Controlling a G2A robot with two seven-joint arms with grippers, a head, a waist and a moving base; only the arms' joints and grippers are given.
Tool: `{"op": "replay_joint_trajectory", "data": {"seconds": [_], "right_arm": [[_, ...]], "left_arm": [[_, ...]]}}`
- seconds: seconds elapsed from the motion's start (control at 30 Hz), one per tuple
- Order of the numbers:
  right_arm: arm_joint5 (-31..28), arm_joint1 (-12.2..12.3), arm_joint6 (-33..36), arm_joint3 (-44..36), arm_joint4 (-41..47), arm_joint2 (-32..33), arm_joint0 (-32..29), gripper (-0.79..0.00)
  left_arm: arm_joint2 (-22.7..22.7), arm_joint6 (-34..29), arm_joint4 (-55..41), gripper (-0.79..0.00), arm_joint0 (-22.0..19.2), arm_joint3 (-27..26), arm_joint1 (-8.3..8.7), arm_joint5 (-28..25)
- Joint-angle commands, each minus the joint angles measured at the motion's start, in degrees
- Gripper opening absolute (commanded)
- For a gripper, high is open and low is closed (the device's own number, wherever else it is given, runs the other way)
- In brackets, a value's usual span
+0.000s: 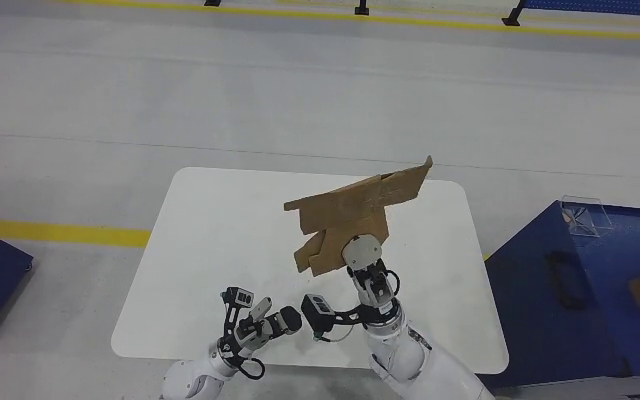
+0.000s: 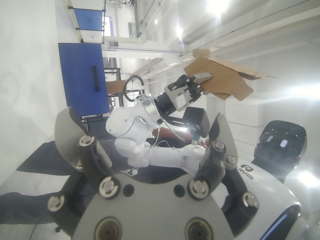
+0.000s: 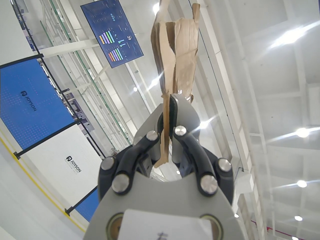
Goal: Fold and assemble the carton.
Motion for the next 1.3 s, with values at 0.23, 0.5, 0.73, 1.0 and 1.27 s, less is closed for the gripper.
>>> {"op": "replay_joint_trajectory", "data": {"seconds": [0.23,0.5,0.73,1.0,1.27], "right_arm": [[-10.4,0.0,17.9,-3.0,-39.7,20.9,-1.5,-0.785],[-50.3,0.3,50.6,-2.3,-88.9,33.0,-2.9,-0.785],[-77.7,0.6,53.7,-6.9,-109.7,39.8,-5.3,-0.785],[-89.8,0.0,43.8,-12.4,-125.5,40.8,-7.1,-0.785],[-89.8,0.0,43.8,-12.4,-125.5,40.8,-7.1,-0.785]], "left_arm": [[0.0,0.0,0.0,0.000,0.0,0.0,0.00,0.0],[0.0,0.0,0.0,0.000,0.0,0.0,0.00,0.0],[0.0,0.0,0.0,0.000,0.0,0.0,0.00,0.0],[0.0,0.0,0.0,0.000,0.0,0.0,0.00,0.0],[0.0,0.0,0.0,0.000,0.0,0.0,0.00,0.0]]}}
